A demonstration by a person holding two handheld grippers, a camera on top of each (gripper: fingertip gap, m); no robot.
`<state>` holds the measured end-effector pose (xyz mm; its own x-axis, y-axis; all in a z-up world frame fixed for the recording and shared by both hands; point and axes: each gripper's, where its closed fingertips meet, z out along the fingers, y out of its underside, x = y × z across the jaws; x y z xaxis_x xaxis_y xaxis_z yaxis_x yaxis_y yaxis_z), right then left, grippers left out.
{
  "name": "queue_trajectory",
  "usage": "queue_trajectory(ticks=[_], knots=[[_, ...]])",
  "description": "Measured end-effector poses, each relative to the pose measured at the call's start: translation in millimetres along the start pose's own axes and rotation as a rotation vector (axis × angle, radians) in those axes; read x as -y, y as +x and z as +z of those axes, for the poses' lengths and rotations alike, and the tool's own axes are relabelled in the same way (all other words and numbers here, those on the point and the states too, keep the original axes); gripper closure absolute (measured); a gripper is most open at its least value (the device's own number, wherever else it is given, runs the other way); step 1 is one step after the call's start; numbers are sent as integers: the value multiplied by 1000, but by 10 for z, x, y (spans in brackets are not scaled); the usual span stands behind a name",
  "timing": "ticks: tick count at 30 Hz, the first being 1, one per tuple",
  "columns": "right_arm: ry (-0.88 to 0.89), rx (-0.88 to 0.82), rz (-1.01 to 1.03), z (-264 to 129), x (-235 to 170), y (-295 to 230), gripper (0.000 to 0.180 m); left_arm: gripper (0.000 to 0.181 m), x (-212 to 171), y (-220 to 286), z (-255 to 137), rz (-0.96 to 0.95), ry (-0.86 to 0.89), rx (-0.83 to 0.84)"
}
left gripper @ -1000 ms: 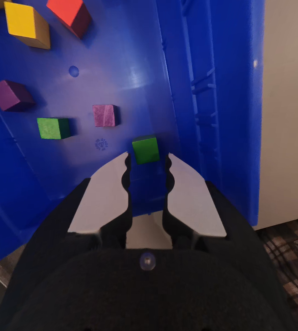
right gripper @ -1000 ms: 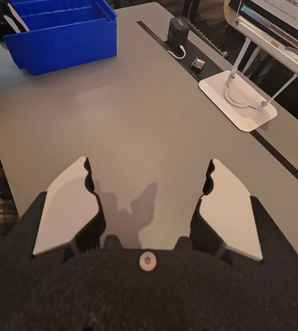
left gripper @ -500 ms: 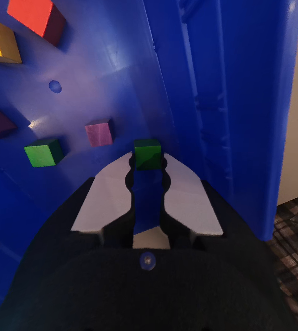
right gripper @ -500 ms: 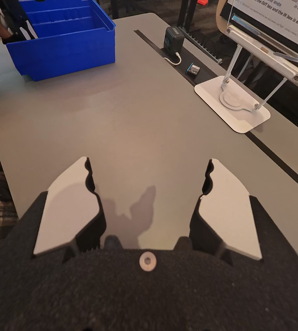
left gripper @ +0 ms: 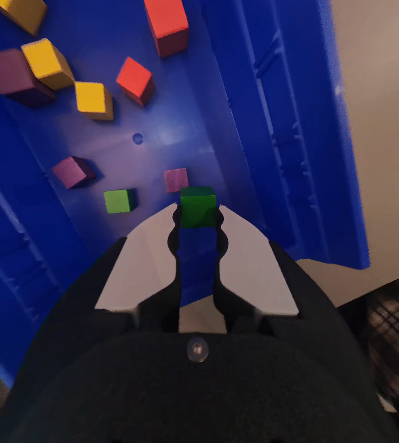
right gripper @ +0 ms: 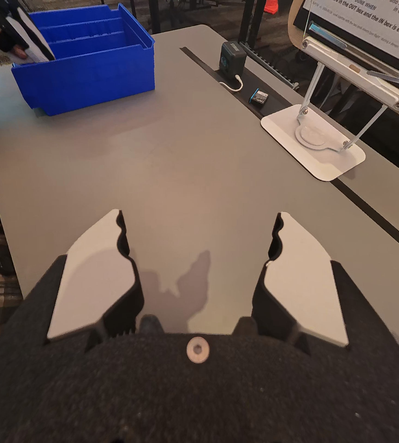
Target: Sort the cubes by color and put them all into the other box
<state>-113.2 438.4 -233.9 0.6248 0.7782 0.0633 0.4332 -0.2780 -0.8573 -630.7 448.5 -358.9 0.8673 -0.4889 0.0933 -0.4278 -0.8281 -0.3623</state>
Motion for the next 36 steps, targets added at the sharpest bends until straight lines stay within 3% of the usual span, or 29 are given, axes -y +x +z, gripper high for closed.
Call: queue_trajectory(ticks=[4,9,15,19,26,36], knots=[[29,4,8,13,14,3,66,153,242,34,-288,29,154,-23],[106,25,22,44,78,-14,68,153,830,533,-700,144,386,-163],[316,157,57,147,404,-175,75,154,1658,1752,-1057,364,671,-437],[490,322,118,203,741,-365,90,154,2041,2702,-1043,468,814,-713],[614,542,254,252,930,-496,112,154,2273,3704,-842,477,861,-1162],[599,657,272,224,863,-586,136,154,2284,4016,-656,479,821,-1250]])
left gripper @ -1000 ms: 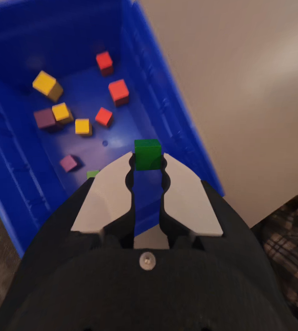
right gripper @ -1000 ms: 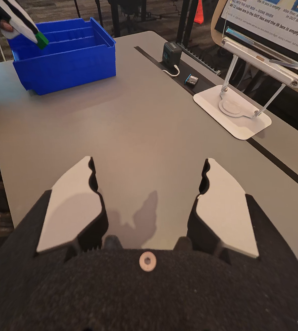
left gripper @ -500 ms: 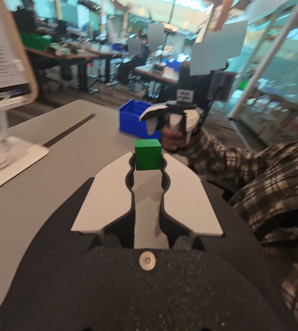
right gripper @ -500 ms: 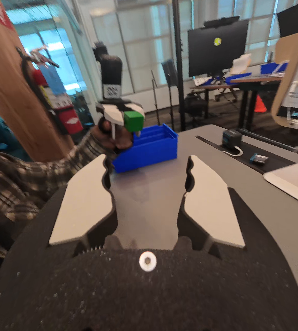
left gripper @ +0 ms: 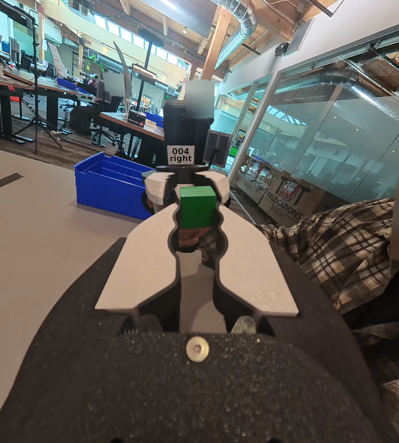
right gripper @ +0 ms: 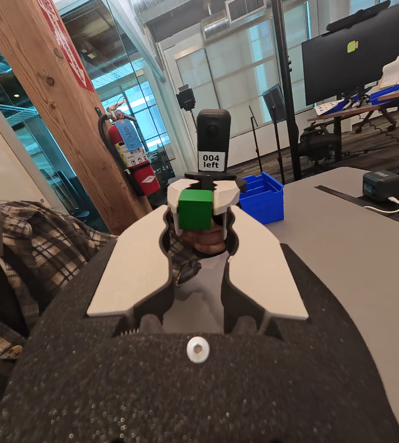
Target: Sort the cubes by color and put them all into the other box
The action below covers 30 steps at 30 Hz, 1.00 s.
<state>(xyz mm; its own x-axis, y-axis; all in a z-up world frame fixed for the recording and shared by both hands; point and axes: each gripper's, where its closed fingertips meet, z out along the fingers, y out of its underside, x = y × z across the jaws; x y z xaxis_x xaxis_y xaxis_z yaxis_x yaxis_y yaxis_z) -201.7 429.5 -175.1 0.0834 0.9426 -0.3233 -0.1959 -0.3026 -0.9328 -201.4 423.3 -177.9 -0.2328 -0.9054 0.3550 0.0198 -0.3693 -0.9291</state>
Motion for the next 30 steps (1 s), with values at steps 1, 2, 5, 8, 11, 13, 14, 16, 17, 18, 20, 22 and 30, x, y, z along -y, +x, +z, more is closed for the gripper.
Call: queue_trajectory(ticks=[1,2,5,8,11,13,14,16,17,18,20,22,30], knots=[[-1,3,6,0,-5,2,137,154,0,1,1,0,0,0],[-8,8,11,6,-17,0,137,154,3,1,2,1,3,1],[-16,21,18,35,-32,-15,139,154,-4,2,13,1,-2,2],[-19,27,28,59,-36,-20,143,154,-12,11,30,3,-5,0],[-27,20,22,56,-39,-24,145,154,-12,12,29,13,-3,5],[-29,14,19,35,-29,-31,147,153,-3,18,35,13,6,5],[-18,22,24,5,0,-48,152,152,15,26,32,11,18,1],[-7,17,36,-88,70,-68,153,151,40,30,23,1,29,1],[-19,-9,19,-159,100,-66,152,145,40,22,25,-2,25,11],[-40,-45,-4,-256,135,-58,152,140,32,16,32,1,19,22],[-86,-139,-45,-535,253,-23,153,131,14,23,62,7,4,36],[-125,-265,-79,-916,419,55,153,130,7,45,107,14,-2,37],[-378,-900,-98,-2895,746,637,153,130,-166,37,343,-1,-77,37]])
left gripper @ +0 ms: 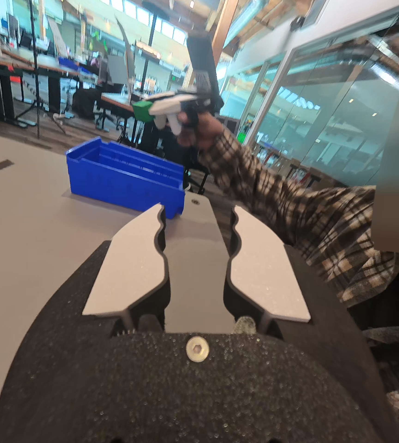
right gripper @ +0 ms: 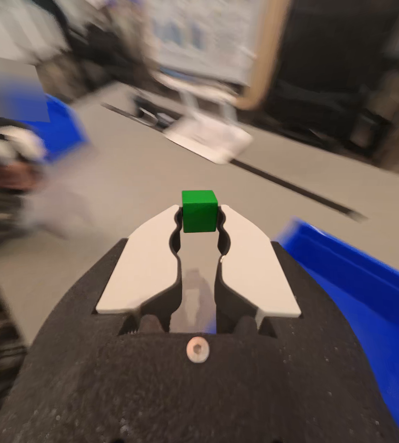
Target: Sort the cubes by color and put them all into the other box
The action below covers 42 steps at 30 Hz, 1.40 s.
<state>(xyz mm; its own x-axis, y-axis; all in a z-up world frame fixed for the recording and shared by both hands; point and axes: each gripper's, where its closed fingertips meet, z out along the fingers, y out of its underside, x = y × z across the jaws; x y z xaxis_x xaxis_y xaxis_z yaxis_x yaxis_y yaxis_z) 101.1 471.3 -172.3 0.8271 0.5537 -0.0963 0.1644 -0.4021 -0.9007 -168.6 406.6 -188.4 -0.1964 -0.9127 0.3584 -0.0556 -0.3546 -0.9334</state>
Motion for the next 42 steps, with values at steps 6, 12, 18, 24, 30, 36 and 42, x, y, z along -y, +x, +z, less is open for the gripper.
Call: queue_trajectory(ticks=[6,12,18,24,30,36,42], knots=[[-359,-220,42,-49,-835,1109,152,129,-166,-6,-1,13,-100,68],[-608,-181,-50,289,-1410,1513,152,130,-180,14,-24,31,-173,125],[-782,-157,-156,481,-1670,1735,152,131,-246,8,28,72,-240,167],[-863,-96,-290,585,-1747,1833,152,133,-278,-43,-29,60,-248,185],[-910,11,-536,656,-1774,1850,152,135,-314,-82,-92,64,-271,210],[-957,146,-724,681,-1882,1836,152,135,-354,-116,-123,67,-291,226],[-1027,190,-804,725,-1973,1906,152,136,-387,-152,-114,60,-302,225]])
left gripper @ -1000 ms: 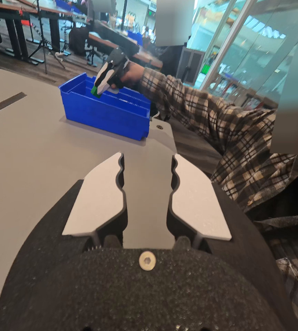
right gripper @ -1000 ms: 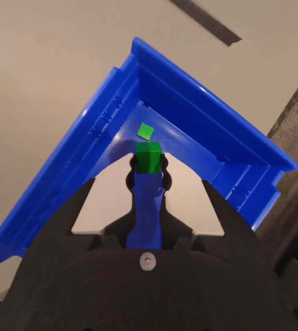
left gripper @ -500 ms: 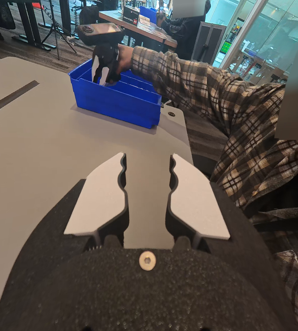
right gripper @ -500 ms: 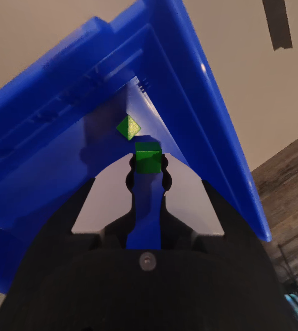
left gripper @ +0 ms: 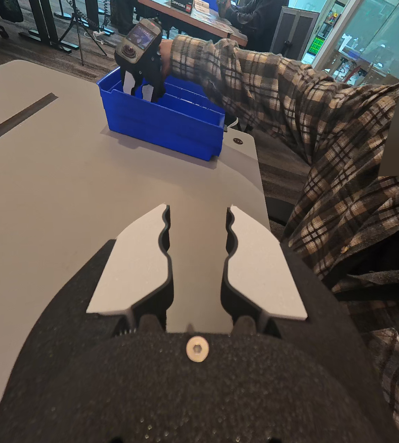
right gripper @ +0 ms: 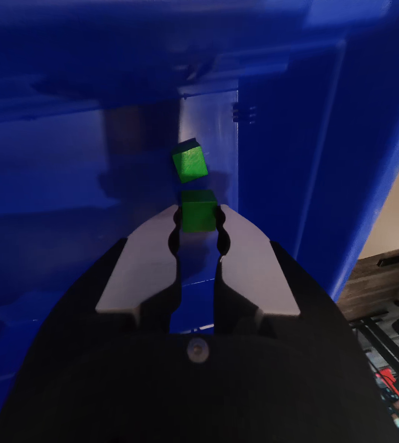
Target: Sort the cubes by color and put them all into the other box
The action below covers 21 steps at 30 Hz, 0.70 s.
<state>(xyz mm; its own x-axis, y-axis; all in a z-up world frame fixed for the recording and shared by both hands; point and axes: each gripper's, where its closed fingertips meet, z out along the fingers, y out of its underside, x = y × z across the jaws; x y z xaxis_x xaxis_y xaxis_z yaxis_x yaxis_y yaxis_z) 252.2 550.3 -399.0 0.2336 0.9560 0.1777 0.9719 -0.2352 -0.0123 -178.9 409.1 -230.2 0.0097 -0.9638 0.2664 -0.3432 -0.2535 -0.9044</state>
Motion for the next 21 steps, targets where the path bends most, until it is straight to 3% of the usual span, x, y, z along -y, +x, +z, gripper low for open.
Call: queue_trajectory(ticks=[7,12,16,21], knots=[[4,-30,-18,52,8,53,152,136,-15,-30,25,-7,-11,-6],[25,-44,10,-172,-11,-5,144,134,23,-22,-62,5,11,10],[36,-116,44,-537,3,-11,139,132,50,1,-234,17,38,43],[272,-306,244,-1433,331,104,136,132,12,-1,-648,57,35,149]])
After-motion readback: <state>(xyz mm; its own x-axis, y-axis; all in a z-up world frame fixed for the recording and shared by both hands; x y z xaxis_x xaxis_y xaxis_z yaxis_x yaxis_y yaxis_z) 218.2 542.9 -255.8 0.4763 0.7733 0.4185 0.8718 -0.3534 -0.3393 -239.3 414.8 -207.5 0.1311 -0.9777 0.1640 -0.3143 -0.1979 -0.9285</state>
